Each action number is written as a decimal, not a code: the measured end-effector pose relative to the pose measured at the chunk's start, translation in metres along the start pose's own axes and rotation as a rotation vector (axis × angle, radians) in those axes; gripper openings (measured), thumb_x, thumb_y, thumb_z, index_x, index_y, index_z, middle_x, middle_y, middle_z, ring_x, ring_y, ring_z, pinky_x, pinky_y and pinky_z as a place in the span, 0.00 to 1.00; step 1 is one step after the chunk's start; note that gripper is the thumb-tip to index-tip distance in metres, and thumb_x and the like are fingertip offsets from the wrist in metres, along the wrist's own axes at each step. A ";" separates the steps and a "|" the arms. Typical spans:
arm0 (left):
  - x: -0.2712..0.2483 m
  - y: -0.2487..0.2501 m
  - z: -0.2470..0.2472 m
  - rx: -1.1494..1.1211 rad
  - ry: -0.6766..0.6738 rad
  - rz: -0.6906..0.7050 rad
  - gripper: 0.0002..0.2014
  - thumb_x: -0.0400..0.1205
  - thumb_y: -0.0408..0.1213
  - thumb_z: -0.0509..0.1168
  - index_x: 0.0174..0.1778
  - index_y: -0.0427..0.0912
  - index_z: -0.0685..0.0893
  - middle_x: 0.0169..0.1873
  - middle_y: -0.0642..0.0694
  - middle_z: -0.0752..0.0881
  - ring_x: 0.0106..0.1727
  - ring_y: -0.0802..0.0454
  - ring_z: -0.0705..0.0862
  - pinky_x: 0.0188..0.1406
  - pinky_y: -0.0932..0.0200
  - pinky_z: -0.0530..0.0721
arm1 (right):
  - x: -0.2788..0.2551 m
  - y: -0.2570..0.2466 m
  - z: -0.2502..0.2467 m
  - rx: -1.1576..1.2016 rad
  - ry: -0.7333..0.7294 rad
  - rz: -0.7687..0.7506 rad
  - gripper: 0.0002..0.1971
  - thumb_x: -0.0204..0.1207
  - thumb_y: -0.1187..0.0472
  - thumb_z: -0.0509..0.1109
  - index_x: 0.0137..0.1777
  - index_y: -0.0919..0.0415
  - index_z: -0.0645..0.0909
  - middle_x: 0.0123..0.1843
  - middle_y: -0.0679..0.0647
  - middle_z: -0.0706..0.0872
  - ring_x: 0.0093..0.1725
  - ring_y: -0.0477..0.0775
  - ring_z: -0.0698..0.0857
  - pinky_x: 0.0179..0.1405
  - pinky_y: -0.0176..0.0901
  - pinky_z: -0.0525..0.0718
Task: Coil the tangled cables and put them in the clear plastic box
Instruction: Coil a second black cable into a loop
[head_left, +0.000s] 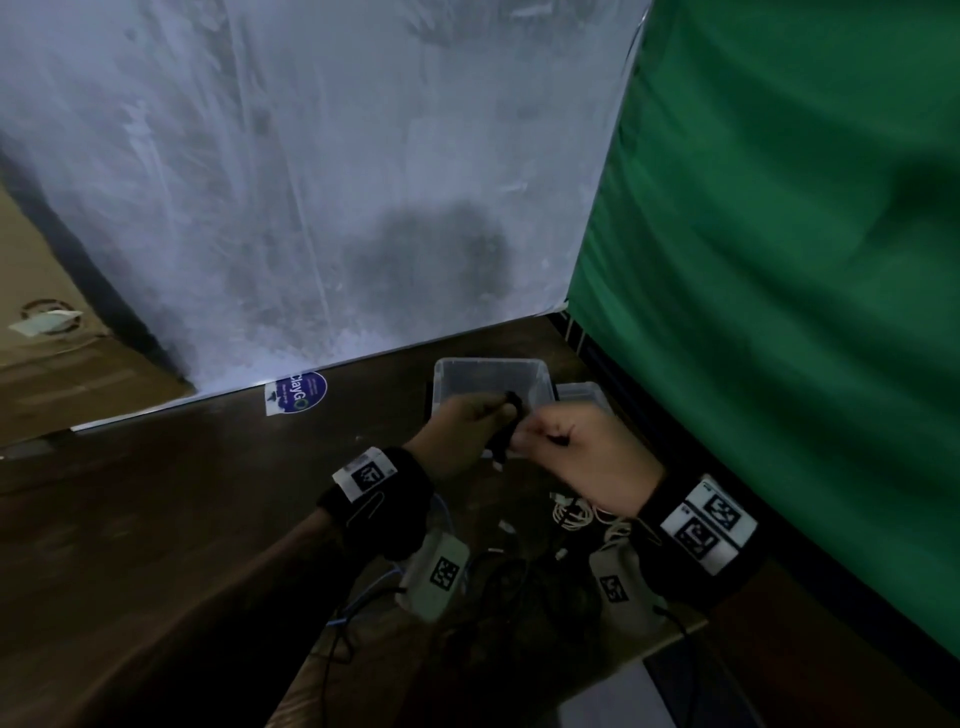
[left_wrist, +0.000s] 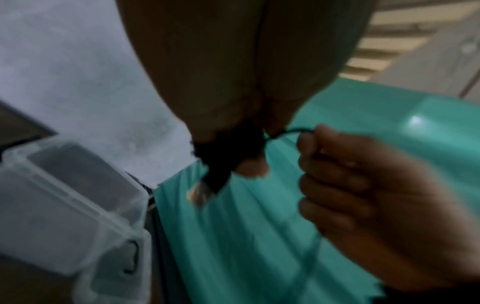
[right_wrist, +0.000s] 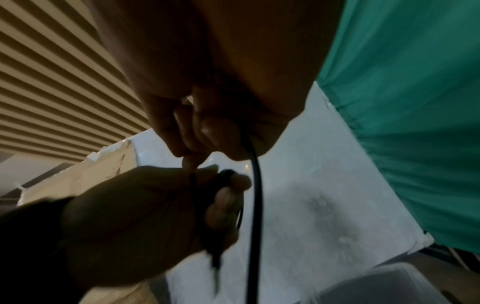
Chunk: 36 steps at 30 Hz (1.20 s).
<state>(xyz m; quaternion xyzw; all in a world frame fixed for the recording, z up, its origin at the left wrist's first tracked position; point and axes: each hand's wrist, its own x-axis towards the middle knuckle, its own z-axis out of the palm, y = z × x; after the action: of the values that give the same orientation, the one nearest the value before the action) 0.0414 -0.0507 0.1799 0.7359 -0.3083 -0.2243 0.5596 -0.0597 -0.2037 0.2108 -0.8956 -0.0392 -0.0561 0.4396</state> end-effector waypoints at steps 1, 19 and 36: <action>-0.005 0.006 0.003 -0.105 -0.050 -0.055 0.13 0.88 0.34 0.57 0.47 0.37 0.87 0.39 0.45 0.88 0.41 0.48 0.85 0.50 0.49 0.83 | 0.001 0.000 -0.006 0.019 0.032 -0.006 0.08 0.82 0.59 0.70 0.42 0.56 0.88 0.36 0.47 0.90 0.36 0.40 0.86 0.37 0.36 0.81; 0.007 0.010 -0.006 -1.158 -0.121 -0.120 0.11 0.84 0.35 0.59 0.58 0.34 0.79 0.40 0.45 0.81 0.41 0.52 0.81 0.68 0.52 0.71 | 0.000 0.030 0.024 0.177 0.050 0.140 0.18 0.85 0.61 0.65 0.32 0.47 0.82 0.24 0.39 0.79 0.28 0.37 0.78 0.37 0.39 0.75; -0.012 0.018 0.013 -0.210 -0.193 -0.111 0.14 0.88 0.33 0.54 0.48 0.39 0.85 0.38 0.43 0.85 0.41 0.48 0.84 0.46 0.52 0.84 | -0.001 0.011 -0.021 0.095 0.048 -0.035 0.09 0.82 0.62 0.69 0.40 0.58 0.86 0.37 0.53 0.92 0.42 0.54 0.91 0.53 0.56 0.87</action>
<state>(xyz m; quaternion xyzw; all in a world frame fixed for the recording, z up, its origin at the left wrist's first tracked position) 0.0203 -0.0550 0.1938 0.6643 -0.2945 -0.3557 0.5878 -0.0603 -0.2274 0.2153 -0.8713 -0.0468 -0.0832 0.4814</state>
